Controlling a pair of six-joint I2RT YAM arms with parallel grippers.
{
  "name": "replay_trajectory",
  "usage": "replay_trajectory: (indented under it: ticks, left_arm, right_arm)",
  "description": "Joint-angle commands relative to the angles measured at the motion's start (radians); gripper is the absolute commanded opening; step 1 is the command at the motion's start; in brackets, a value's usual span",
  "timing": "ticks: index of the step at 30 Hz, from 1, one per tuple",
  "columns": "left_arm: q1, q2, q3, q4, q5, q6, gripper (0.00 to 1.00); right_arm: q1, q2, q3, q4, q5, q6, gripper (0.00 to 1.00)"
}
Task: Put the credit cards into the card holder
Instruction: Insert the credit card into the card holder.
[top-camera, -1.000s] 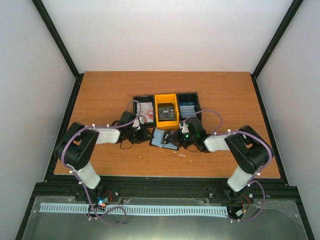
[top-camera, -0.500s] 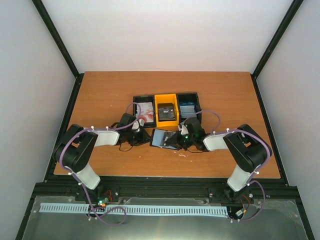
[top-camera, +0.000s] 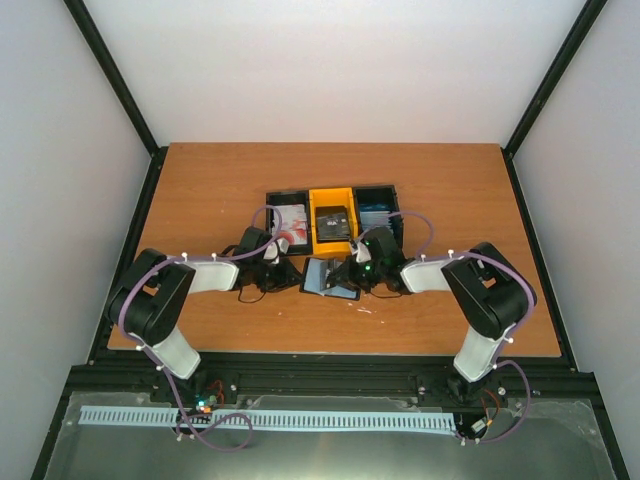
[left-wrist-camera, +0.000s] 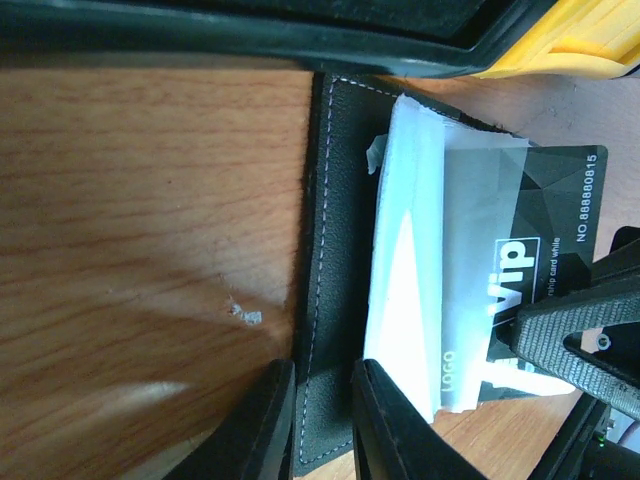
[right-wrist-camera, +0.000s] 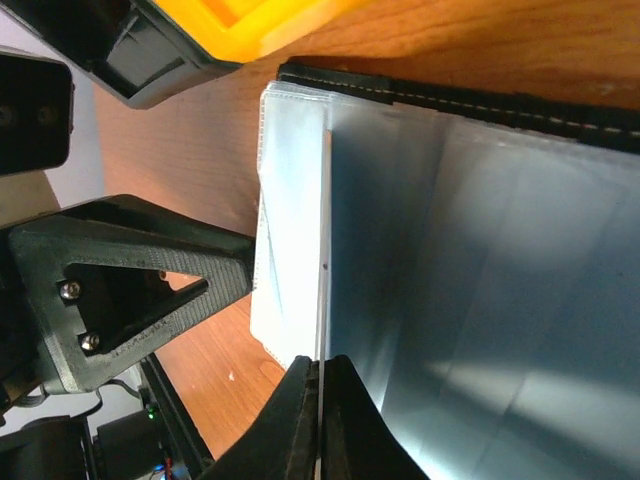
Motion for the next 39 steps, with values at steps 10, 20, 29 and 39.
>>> replay_trajectory:
  ticks: [10,20,29,39]
  left_arm:
    - [-0.012,-0.008,-0.007,-0.022,0.003,-0.006,0.18]
    - [-0.012,-0.022,-0.029,0.018,0.039,-0.007,0.17]
    - [-0.012,-0.037,-0.032,0.008,0.018,-0.007,0.17]
    - [-0.012,-0.04,-0.034,0.01,0.014,-0.012,0.17]
  right_arm:
    - [0.015,0.03,-0.046,0.134,0.032,0.089,0.03]
    - [0.038,0.071,-0.016,0.139,0.021,0.101,0.04]
    - [0.04,0.024,-0.009,0.059,0.096,0.059,0.05]
    - [0.057,0.09,0.032,0.077,0.016,0.056,0.1]
